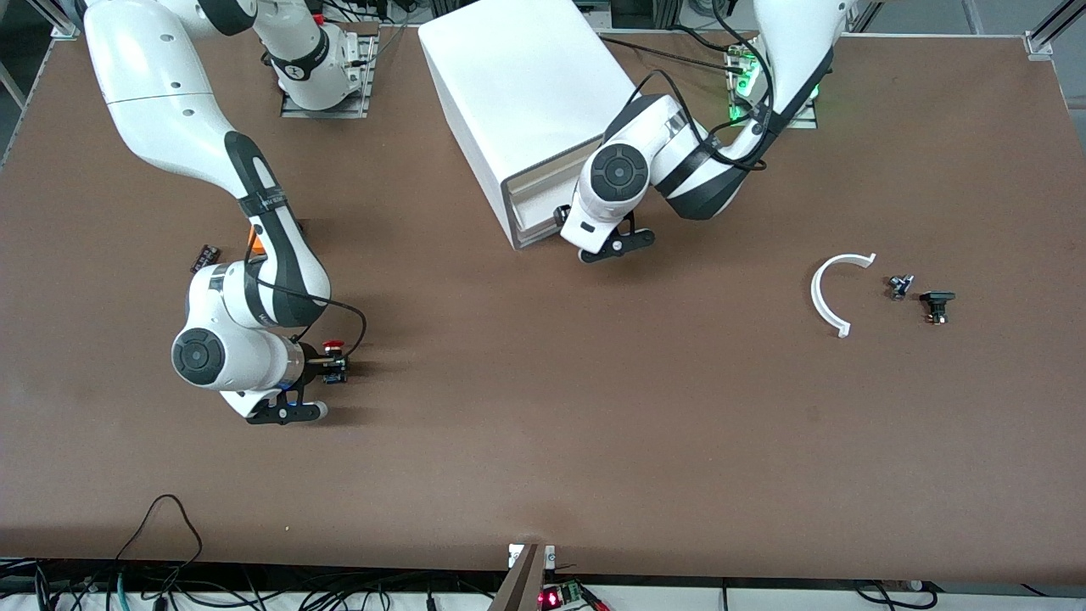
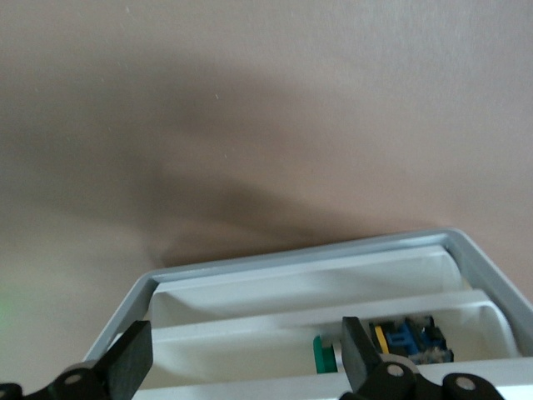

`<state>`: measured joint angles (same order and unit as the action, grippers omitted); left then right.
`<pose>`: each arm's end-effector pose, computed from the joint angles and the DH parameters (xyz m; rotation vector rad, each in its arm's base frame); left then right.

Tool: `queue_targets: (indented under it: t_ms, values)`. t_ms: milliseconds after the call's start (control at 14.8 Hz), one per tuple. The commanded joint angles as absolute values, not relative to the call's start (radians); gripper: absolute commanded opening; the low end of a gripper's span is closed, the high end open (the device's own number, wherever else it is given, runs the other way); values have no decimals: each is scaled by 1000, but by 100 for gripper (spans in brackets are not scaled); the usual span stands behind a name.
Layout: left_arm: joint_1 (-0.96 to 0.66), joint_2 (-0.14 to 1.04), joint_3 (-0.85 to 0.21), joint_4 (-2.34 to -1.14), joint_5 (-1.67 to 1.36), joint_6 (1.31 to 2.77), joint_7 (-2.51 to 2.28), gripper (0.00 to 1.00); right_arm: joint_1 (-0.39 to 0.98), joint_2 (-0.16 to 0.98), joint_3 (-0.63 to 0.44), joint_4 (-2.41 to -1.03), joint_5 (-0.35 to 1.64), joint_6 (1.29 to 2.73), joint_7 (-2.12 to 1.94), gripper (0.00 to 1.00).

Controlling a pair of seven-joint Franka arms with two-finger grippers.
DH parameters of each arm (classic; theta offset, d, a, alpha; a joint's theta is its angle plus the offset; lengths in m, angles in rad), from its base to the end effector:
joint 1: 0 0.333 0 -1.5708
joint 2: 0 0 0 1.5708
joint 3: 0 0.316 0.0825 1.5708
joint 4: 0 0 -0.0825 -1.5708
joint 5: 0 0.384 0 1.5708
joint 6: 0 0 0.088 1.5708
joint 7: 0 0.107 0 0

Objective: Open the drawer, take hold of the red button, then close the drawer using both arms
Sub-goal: 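Push the drawer shut with the left gripper while the right gripper carries the button, then set the red button beside the yellow button and open the right gripper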

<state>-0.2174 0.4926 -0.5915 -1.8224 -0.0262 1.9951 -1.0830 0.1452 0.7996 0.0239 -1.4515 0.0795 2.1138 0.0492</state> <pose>0.4404 -0.4299 0.2908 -3.0278 -0.4757 0.5874 0.6969 0.1198 0.1989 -3.0644 -0.1043 0.2234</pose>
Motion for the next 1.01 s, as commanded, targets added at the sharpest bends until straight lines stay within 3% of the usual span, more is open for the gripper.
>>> queue_targets:
  t_ms: [0, 135, 608, 946]
  values:
    - [-215, 471, -617, -1848, -67, 1988, -1086, 100, 137, 795, 29, -1457, 71, 2131, 48, 65]
    - [-216, 474, -617, -1847, -67, 1990, -1086, 100, 137, 792, 26, -1453, 71, 2129, 48, 99]
    - [-229, 476, -620, -1847, -69, 1991, -1086, 100, 135, 680, -44, -1468, 64, 2076, 52, 100]
    - [-184, 466, -615, -1824, -60, 1990, -1065, 100, 135, 487, -75, -1626, 63, 2068, 81, 100]
